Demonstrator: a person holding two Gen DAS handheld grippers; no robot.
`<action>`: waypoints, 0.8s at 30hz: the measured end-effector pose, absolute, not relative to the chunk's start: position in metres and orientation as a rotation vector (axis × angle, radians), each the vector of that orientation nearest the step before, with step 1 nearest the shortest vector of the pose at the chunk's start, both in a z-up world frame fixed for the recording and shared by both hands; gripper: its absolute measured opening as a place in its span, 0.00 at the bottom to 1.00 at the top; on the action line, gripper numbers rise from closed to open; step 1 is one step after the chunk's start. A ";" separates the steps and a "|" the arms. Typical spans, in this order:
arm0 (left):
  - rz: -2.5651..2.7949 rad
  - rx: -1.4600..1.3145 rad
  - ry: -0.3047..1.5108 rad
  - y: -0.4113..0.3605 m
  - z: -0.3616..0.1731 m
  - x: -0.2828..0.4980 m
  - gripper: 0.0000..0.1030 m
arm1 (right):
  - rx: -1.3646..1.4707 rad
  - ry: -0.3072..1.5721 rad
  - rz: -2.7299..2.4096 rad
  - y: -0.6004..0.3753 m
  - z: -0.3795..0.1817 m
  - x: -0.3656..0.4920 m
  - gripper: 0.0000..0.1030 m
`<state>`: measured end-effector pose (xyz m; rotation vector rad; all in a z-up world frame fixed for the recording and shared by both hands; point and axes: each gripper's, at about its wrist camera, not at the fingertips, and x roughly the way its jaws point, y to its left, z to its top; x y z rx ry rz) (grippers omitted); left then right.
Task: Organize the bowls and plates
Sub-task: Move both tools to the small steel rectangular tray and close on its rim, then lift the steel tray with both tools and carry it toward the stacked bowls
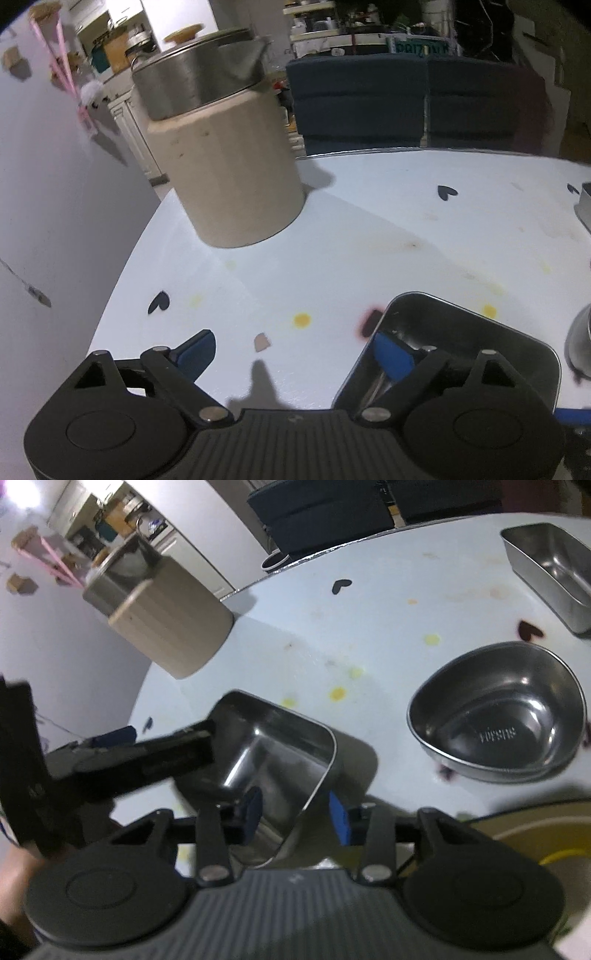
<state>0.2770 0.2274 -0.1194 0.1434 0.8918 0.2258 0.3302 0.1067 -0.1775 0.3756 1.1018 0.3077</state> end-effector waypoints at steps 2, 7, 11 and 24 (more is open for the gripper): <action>0.218 0.137 0.891 0.231 -0.119 0.273 0.90 | 0.319 1.106 0.310 0.110 -0.182 0.331 0.27; 0.179 0.088 0.920 0.240 -0.116 0.257 0.81 | 0.258 1.056 0.286 0.104 -0.175 0.335 0.20; 0.145 -0.025 0.935 0.252 -0.115 0.241 0.65 | 0.284 1.040 0.268 0.097 -0.175 0.343 0.20; 0.072 -0.182 1.002 0.247 -0.119 0.237 0.09 | 0.393 1.044 0.311 0.098 -0.184 0.349 0.08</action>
